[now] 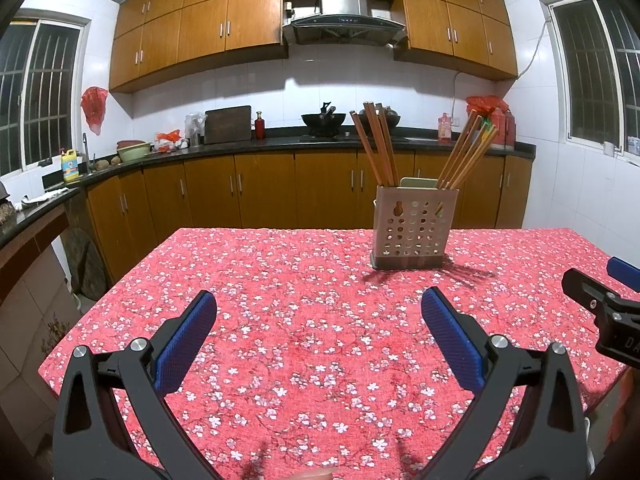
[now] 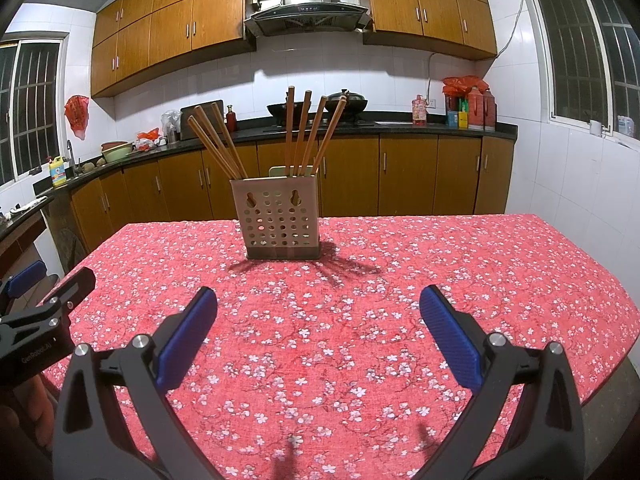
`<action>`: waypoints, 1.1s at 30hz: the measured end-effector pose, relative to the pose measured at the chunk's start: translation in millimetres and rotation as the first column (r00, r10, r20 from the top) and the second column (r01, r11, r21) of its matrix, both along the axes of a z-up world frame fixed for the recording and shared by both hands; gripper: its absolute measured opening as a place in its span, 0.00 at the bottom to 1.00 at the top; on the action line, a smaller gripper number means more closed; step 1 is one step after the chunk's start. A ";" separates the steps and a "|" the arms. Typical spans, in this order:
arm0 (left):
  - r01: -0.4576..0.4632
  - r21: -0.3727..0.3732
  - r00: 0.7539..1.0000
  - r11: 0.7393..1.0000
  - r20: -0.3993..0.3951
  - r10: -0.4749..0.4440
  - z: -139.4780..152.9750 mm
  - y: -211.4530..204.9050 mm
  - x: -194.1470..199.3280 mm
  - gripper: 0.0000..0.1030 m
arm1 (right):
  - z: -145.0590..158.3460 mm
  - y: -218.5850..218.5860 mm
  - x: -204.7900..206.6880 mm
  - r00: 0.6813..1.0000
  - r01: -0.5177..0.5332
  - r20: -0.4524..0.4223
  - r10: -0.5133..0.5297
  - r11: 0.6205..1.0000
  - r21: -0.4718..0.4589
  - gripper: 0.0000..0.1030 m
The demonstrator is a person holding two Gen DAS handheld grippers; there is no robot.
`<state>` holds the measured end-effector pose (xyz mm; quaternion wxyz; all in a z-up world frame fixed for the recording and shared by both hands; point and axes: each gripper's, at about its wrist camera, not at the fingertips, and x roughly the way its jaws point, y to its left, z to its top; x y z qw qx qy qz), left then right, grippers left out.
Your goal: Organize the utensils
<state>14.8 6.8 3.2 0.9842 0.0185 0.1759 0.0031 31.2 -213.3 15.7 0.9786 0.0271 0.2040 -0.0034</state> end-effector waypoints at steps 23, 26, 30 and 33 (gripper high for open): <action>0.000 -0.009 1.000 1.000 -0.009 -0.001 -0.8 0.5 1.6 0.98 | -0.8 0.7 0.1 1.000 -0.001 -0.002 0.001 1.000 0.000 0.96; 0.001 -0.008 1.000 1.000 -0.009 -0.001 -0.3 1.4 2.2 0.98 | -1.6 1.2 -0.2 1.000 -0.002 -0.003 0.002 1.000 -0.001 0.96; 0.003 -0.009 1.000 1.000 -0.011 -0.003 -0.5 1.4 2.5 0.98 | -3.6 2.1 -1.4 1.000 -0.004 -0.004 0.004 1.000 -0.001 0.96; 0.001 -0.010 1.000 1.000 -0.011 -0.001 -0.6 1.1 2.4 0.98 | -4.2 2.5 -2.1 1.000 -0.004 -0.005 0.004 1.000 0.000 0.96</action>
